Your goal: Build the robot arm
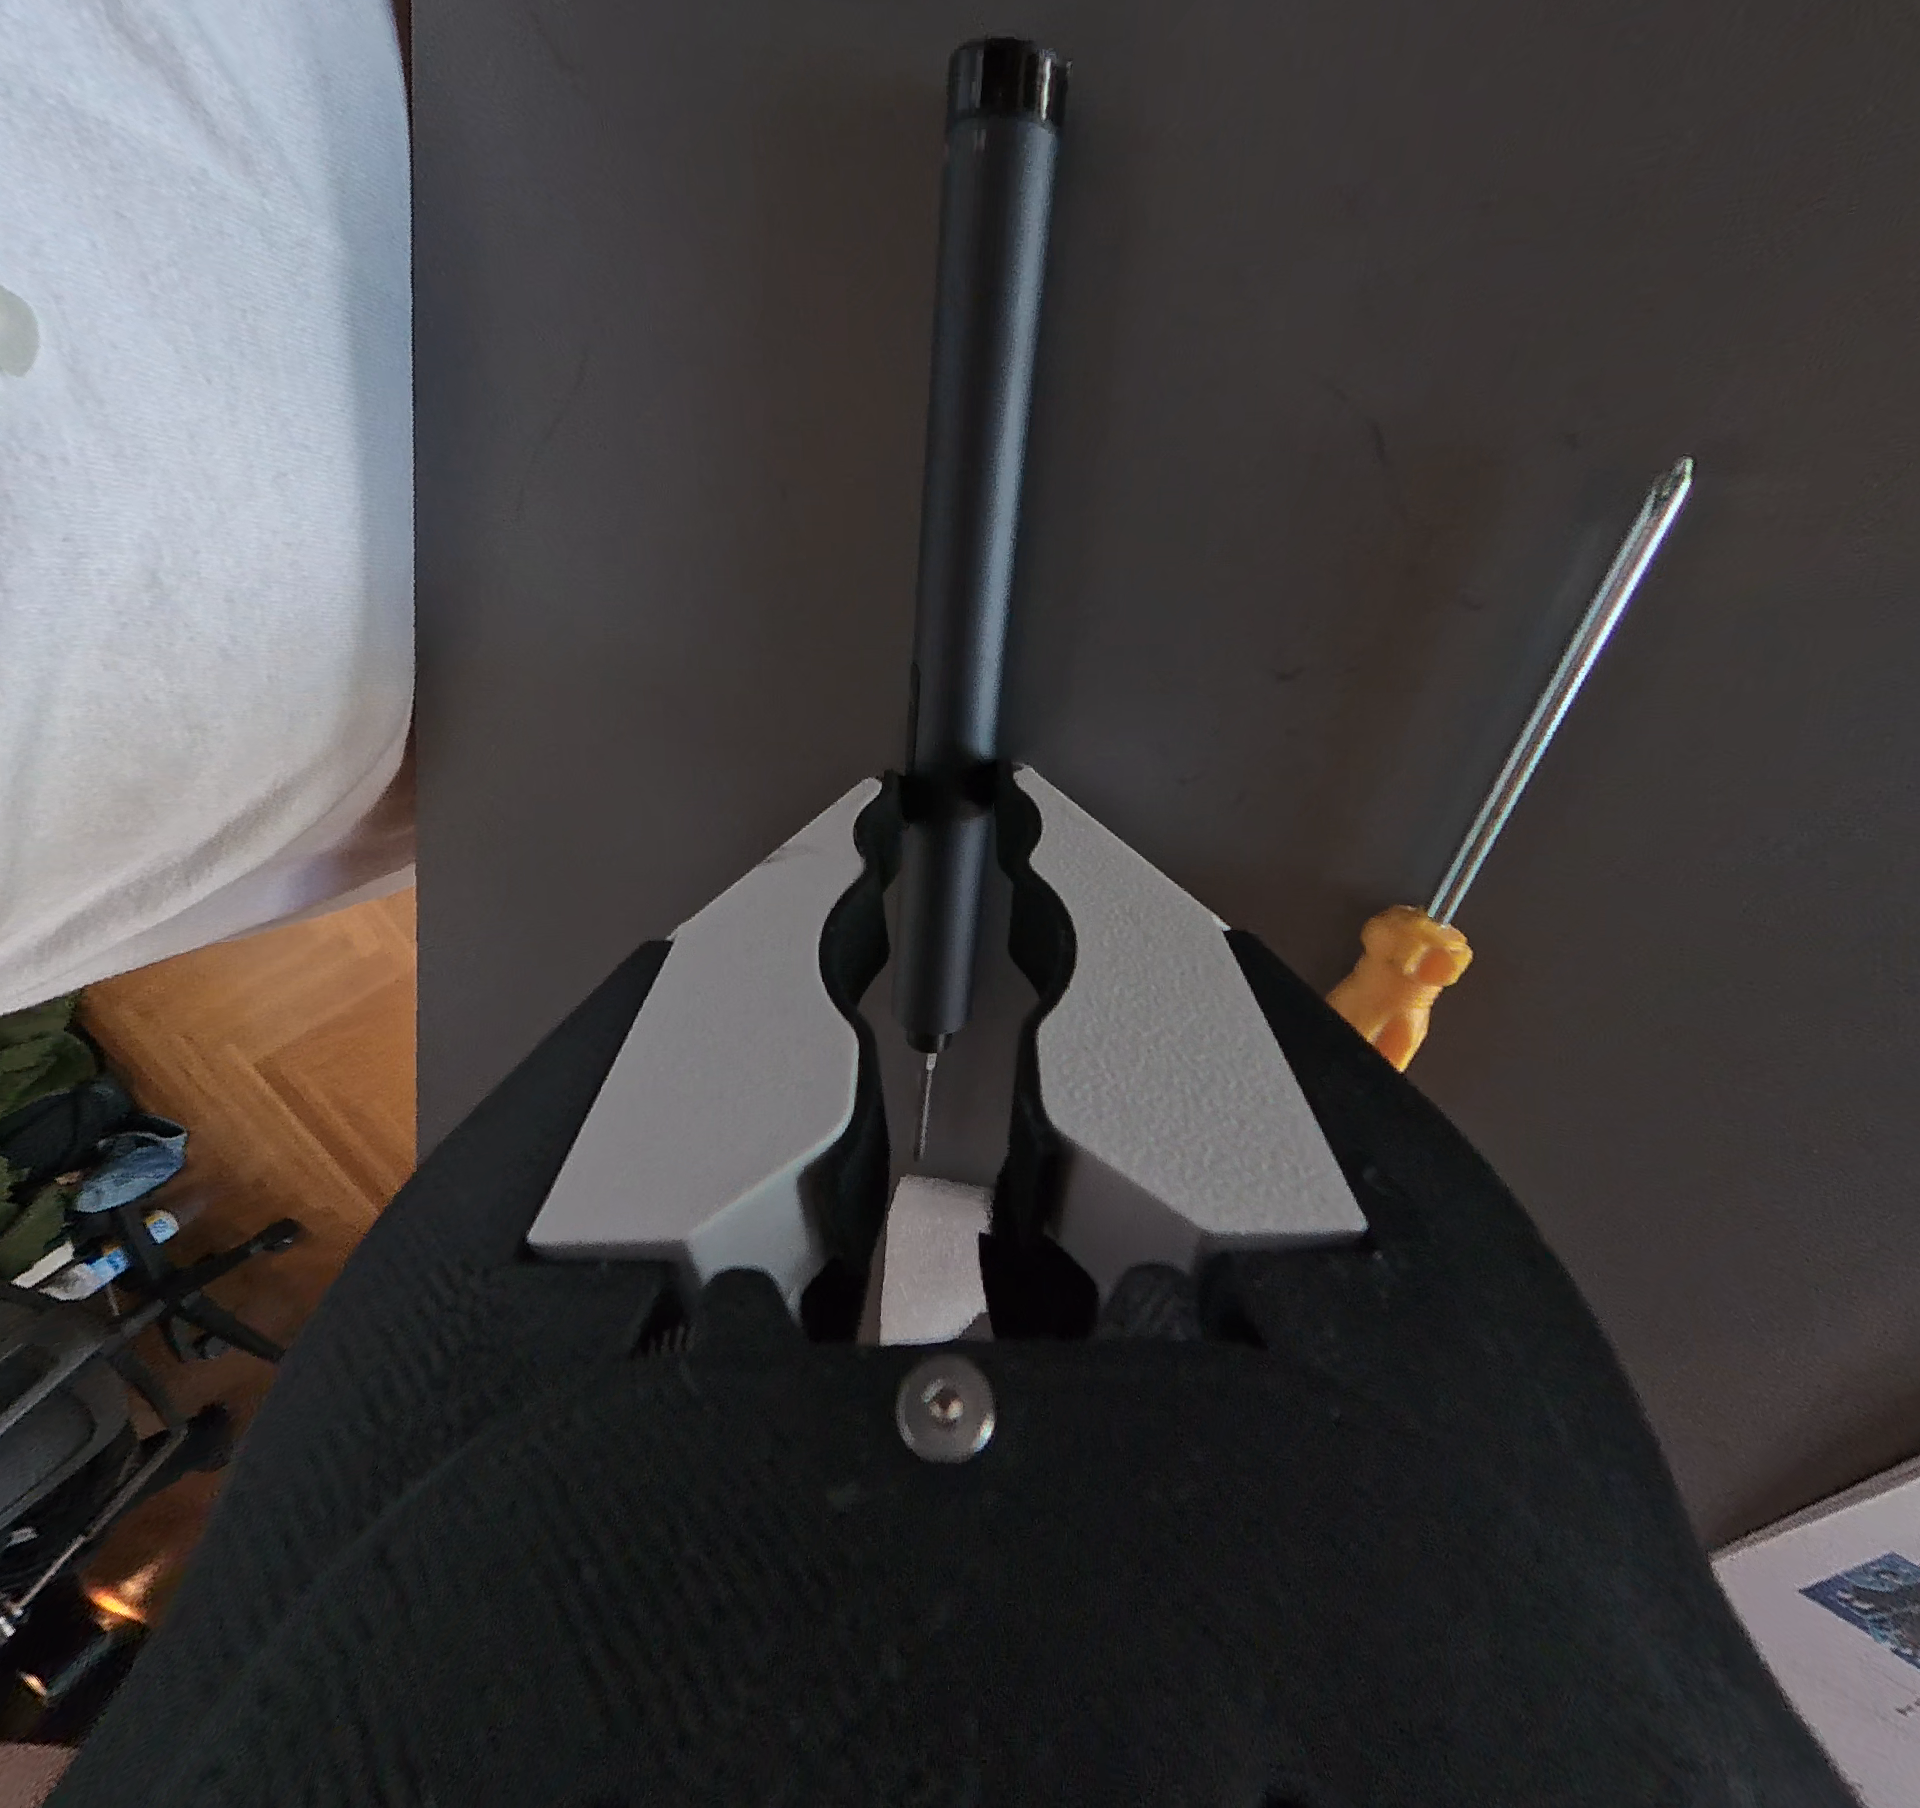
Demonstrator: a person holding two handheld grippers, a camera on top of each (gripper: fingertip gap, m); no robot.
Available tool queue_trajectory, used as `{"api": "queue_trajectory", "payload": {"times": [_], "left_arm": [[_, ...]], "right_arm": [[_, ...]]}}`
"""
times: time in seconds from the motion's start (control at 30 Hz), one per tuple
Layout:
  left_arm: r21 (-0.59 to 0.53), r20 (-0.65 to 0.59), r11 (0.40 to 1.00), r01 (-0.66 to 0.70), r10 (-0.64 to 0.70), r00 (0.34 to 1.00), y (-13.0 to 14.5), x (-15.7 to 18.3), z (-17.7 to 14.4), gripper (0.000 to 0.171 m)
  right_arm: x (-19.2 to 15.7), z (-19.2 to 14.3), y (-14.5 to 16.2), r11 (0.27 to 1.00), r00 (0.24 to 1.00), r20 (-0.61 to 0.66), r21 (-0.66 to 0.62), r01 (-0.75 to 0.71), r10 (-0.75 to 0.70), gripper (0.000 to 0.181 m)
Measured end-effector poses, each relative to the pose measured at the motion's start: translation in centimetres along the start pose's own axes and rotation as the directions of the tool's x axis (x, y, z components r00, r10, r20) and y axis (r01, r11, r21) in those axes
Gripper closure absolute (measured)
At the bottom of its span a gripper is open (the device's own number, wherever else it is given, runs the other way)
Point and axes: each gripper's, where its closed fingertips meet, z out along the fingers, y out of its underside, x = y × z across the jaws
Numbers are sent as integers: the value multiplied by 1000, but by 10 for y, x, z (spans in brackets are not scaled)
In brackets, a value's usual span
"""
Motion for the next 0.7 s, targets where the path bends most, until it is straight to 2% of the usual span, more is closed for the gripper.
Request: {"api": "queue_trajectory", "payload": {"times": [0.2, 0.47, 0.6, 0.7], "left_arm": [[2, -2, 1000, 0, 0, 1000, -2, -1, 1, 145], [-2, 14, 1000, -9, 9, 1000, -2, -3, 1, 145], [6, 25, 1000, -31, 31, 999, -4, -1, -1, 145], [13, 35, 998, -54, 53, 998, -6, 0, -3, 145]], "right_arm": [[0, 0, 0, 1000, 1000, 5, -4, 19, -19, 163], [0, 0, 0, 996, 999, 17, -80, 35, -33, 164], [1, 1, -2, 987, 991, -72, -126, 103, -113, 165], [4, 0, -4, 972, 960, -196, -165, 170, -201, 164]]}}
